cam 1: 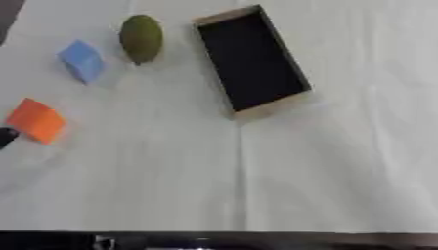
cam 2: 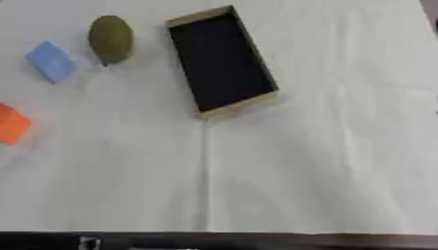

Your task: Pick up objects on the table and place them in the box.

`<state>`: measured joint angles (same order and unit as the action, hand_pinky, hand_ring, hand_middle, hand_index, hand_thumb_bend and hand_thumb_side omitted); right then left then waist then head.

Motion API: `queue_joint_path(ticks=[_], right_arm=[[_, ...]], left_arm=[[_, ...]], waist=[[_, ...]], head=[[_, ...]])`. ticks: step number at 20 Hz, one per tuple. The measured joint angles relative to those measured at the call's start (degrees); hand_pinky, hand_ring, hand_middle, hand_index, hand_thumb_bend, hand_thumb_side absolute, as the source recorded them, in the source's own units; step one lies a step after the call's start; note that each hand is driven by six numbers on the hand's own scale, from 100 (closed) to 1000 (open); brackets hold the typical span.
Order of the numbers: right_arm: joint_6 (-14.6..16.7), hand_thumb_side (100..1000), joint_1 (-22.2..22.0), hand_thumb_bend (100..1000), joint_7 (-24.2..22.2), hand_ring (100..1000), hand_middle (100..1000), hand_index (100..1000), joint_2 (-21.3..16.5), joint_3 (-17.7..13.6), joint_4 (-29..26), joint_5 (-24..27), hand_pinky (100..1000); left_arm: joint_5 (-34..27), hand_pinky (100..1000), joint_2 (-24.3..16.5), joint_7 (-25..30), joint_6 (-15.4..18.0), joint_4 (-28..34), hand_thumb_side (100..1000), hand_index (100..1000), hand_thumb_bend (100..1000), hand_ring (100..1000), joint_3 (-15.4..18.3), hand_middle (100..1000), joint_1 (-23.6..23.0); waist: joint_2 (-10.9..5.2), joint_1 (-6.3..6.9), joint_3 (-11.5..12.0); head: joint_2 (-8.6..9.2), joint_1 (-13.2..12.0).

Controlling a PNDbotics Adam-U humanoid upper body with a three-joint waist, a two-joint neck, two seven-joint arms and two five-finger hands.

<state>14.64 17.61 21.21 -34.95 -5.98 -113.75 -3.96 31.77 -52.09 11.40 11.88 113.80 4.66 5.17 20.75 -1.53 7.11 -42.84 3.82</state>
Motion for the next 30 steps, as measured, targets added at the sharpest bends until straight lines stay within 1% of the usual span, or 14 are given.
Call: queue_joint_path(ticks=[1,4,5,7,10,16,18,22,23,30], right_arm=[[0.0,621,0.0,100,0.0,810,754,894,0.0,0.0,0.0,0.0,854],[0.0,621,0.0,100,0.0,809,753,894,0.0,0.0,0.0,0.0,854],[0.0,621,0.0,100,0.0,809,753,893,0.0,0.0,0.0,0.0,854],[0.0,621,-0.1,100,0.0,808,752,892,0.0,0.0,0.0,0.0,854],[-0.1,621,-0.1,100,-0.1,808,751,892,0.0,0.0,0.0,0.0,854],[-0.2,621,0.0,100,-0.3,806,750,892,0.0,0.0,0.0,0.0,854],[-0.2,621,0.0,100,-0.4,806,749,891,0.0,0.1,0.0,0.0,854],[-0.2,611,0.0,100,-0.6,805,748,891,0.0,0.1,0.0,0.0,854],[-0.2,621,0.0,100,-0.7,805,748,890,0.0,0.1,0.0,0.0,854],[-0.3,621,0.1,100,-0.8,803,742,888,0.0,0.4,0.0,0.2,854]], left_arm=[[0.2,888,-0.3,1.7,-0.1,0.0,257,939,561,870,-0.1,871,0.3],[0.8,900,-1.1,6.0,-0.4,0.0,129,938,584,880,-0.2,877,1.0],[1.0,903,-1.3,7.4,-0.5,0.0,100,938,582,883,-0.2,877,1.2],[1.1,908,-1.4,10.0,-0.9,0.0,100,934,577,886,-0.3,876,1.7],[1.1,910,-1.8,13.6,-1.8,-0.1,100,935,542,885,-0.3,871,2.5],[1.1,929,-2.5,19.4,-3.1,-2.2,100,925,581,895,-1.0,862,4.6],[1.6,930,-2.8,21.1,-3.4,-3.2,100,925,581,897,-1.5,862,5.6],[3.2,929,-2.9,23.0,-3.7,-5.1,100,934,579,896,-2.5,860,7.2],[3.6,928,-3.0,23.3,-3.8,-5.5,100,936,579,897,-2.8,862,7.6],[5.6,925,-3.3,24.3,-3.9,-8.7,100,943,544,900,-5.3,884,11.5]], waist=[[-0.01,0.08,0.0],[-0.03,0.17,0.0],[-0.03,0.18,0.0],[-0.03,0.23,0.0],[-0.03,0.35,0.0],[-0.03,0.31,-0.1],[-0.03,0.3,-0.3],[-0.03,0.21,-0.6],[-0.03,0.17,-0.7],[0.08,0.17,-1.3]], head=[[-0.02,0.0],[-0.07,0.0],[-0.09,-0.1],[-0.27,-0.1],[-0.47,-0.1],[-0.48,-0.6],[-0.48,-0.6],[-0.48,-0.9],[-0.48,-1.0],[-0.48,-1.4]])
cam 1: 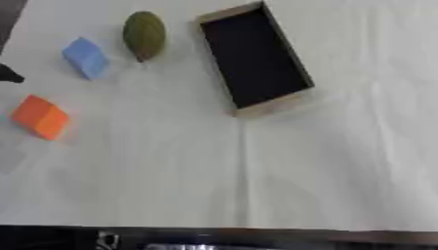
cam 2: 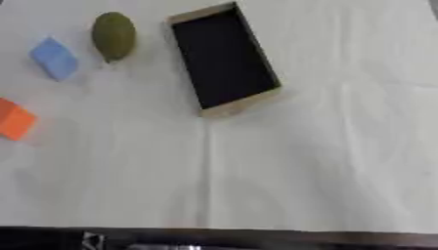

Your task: Pick up objects on the table and place them in the box.

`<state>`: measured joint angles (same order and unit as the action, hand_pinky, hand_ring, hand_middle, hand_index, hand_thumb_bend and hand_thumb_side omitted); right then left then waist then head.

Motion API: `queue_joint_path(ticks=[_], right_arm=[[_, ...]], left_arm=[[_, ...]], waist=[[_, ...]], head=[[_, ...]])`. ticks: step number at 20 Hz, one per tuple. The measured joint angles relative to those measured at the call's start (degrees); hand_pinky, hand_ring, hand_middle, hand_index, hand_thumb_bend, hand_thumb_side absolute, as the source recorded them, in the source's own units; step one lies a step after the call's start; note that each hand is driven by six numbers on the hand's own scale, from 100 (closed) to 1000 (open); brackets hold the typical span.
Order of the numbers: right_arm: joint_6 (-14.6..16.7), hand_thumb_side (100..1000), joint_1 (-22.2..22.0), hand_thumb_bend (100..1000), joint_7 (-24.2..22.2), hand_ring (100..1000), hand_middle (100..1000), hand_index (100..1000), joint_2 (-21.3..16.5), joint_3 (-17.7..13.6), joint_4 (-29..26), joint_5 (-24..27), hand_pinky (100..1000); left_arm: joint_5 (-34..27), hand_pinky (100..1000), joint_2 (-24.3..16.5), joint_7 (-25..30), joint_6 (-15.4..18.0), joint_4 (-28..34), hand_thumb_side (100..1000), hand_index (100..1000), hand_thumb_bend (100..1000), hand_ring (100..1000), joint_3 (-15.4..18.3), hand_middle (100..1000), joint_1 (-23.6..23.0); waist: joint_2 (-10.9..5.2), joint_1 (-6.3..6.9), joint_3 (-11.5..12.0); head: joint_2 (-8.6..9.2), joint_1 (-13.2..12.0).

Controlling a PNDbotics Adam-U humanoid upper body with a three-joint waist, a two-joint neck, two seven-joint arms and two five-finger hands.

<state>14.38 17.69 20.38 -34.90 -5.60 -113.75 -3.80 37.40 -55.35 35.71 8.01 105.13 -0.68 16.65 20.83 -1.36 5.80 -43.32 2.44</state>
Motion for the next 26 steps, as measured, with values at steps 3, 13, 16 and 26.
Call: queue_joint_path(ticks=[3,13,16,26], right_arm=[[0.0,621,0.0,100,-0.1,802,739,888,0.1,0.0,0.0,0.2,854],[-0.1,620,0.5,100,-0.5,801,733,889,0.6,0.2,0.0,0.4,855],[-0.2,622,0.5,100,-0.6,801,732,889,0.6,0.3,0.0,0.5,855],[-0.4,623,0.8,100,-0.9,801,727,889,1.1,0.4,0.0,0.7,855]], left_arm=[[-0.5,925,0.0,0.7,0.5,-2.0,100,942,541,900,-1.3,886,2.1],[-2.3,921,1.6,3.2,2.2,-8.1,100,940,510,901,-4.8,895,7.5],[-2.4,920,2.4,3.6,2.6,-9.2,100,939,518,900,-5.6,894,8.9],[-1.5,906,4.5,4.9,3.8,-12.7,100,923,485,891,-7.6,875,11.5]], waist=[[0.15,0.01,-0.3],[0.93,0.23,-1.1],[1.1,0.38,-1.3],[1.45,0.73,-1.9]], head=[[0.0,-0.2],[0.01,-0.7],[0.02,-0.8],[0.04,-1.3]])
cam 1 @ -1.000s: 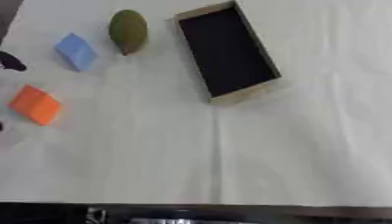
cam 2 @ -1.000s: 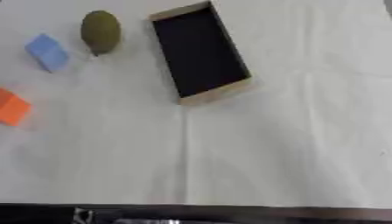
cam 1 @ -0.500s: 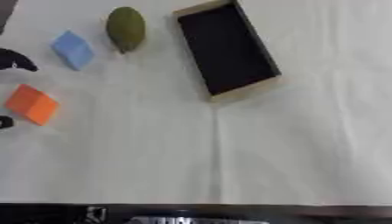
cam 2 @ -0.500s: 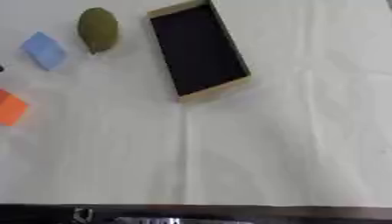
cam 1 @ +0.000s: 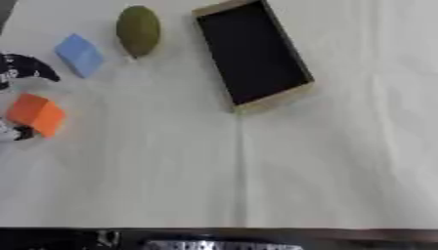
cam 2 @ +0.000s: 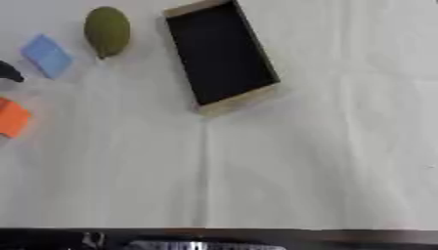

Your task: Pick up objects on the table and place them in the box.

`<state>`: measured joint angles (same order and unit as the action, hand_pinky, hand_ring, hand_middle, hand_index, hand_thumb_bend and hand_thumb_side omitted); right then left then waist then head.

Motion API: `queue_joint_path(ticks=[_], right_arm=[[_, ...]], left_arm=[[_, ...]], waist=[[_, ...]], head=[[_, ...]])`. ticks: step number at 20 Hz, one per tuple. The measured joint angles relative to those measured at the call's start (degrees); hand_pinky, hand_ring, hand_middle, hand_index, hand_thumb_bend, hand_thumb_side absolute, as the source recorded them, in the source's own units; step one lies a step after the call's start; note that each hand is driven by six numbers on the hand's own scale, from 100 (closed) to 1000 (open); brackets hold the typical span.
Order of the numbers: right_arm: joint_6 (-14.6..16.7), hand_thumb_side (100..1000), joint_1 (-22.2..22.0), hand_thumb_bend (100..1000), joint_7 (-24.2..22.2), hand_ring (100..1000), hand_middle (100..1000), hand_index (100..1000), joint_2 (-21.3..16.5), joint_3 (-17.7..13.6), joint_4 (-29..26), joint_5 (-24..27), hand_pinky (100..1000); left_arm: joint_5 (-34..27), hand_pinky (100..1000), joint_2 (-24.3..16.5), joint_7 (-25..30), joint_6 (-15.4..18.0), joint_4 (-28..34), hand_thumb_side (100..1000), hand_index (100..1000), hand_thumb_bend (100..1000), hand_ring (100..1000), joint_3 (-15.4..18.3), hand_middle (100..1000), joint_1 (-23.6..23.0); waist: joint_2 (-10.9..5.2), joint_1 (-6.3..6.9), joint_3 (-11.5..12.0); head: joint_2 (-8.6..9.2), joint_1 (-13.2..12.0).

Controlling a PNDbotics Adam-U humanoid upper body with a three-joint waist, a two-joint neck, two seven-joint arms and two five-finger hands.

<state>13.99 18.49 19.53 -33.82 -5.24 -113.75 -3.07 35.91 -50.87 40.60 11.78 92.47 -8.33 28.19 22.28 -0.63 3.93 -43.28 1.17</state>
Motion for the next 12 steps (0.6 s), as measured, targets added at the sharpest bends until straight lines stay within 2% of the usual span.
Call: queue_joint_path(ticks=[3,5,9,12], right_arm=[[0.0,623,0.1,100,0.0,801,727,889,0.2,0.0,0.0,0.0,855],[0.0,614,0.1,100,0.0,801,725,889,0.3,0.0,0.0,0.1,855],[0.0,622,0.1,100,0.0,800,723,889,0.4,0.0,0.0,0.2,855],[0.0,622,0.1,100,0.0,800,723,889,0.4,0.0,0.0,0.2,855]], left_arm=[[0.0,892,0.1,0.7,0.2,-0.6,100,904,467,875,-0.3,847,0.1],[0.0,860,0.1,1.1,0.2,-0.6,100,868,431,836,-0.3,793,0.1],[0.0,802,0.1,1.5,-0.2,-0.6,100,771,293,758,-0.3,655,0.1],[0.2,786,0.1,1.3,-0.5,-0.5,100,734,258,715,-0.3,593,0.1]], waist=[[0.03,0.0,0.0],[0.05,0.0,0.0],[0.06,-0.01,0.0],[0.06,-0.01,0.1]], head=[[0.0,-0.1],[0.0,-0.2],[0.0,-0.3],[0.0,-0.4]])
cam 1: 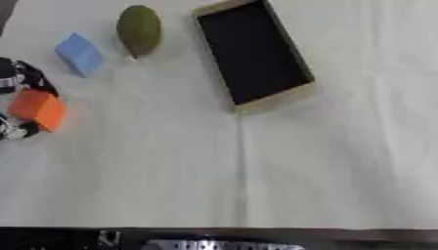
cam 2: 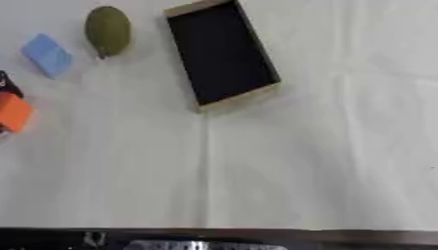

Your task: Pick up objects on the table and place them in the box.

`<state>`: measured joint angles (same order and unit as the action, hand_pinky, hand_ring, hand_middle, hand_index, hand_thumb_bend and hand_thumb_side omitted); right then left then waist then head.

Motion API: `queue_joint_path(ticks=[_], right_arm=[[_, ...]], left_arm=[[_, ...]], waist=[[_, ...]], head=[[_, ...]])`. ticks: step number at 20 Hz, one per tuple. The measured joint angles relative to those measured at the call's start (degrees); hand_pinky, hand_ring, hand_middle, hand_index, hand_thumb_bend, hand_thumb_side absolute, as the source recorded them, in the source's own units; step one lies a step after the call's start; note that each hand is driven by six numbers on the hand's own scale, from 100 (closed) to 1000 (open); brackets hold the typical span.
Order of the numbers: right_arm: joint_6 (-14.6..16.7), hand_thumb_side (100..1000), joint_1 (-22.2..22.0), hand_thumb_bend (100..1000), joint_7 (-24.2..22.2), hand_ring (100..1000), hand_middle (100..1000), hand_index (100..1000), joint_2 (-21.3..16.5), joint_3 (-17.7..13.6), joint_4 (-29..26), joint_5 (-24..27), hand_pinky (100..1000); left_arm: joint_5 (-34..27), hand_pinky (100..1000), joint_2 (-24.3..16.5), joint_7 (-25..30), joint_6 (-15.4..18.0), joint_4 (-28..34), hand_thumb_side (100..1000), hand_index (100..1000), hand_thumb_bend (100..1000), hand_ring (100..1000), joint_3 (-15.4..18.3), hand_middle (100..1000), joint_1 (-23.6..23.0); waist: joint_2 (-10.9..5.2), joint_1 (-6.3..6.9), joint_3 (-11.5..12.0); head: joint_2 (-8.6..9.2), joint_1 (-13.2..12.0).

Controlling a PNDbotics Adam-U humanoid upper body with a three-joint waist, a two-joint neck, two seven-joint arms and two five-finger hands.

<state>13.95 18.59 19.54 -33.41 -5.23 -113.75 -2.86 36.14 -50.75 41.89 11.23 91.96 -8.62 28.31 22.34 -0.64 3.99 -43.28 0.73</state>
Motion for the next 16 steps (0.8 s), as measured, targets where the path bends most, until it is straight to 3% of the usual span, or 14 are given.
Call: queue_joint_path(ticks=[8,16], right_arm=[[0.0,621,0.0,100,0.0,800,723,889,0.0,0.0,0.0,0.0,855],[0.0,621,-0.5,100,0.0,801,722,889,0.0,0.0,0.0,0.0,856]], left_arm=[[0.6,771,0.4,-2.6,-1.0,2.7,100,694,215,675,0.8,549,1.5],[-2.9,772,1.3,-2.3,-1.4,9.7,100,704,192,672,0.9,557,11.0]], waist=[[-0.01,0.0,0.0],[-0.42,0.43,0.4]], head=[[-0.01,0.0],[-0.1,0.0]])
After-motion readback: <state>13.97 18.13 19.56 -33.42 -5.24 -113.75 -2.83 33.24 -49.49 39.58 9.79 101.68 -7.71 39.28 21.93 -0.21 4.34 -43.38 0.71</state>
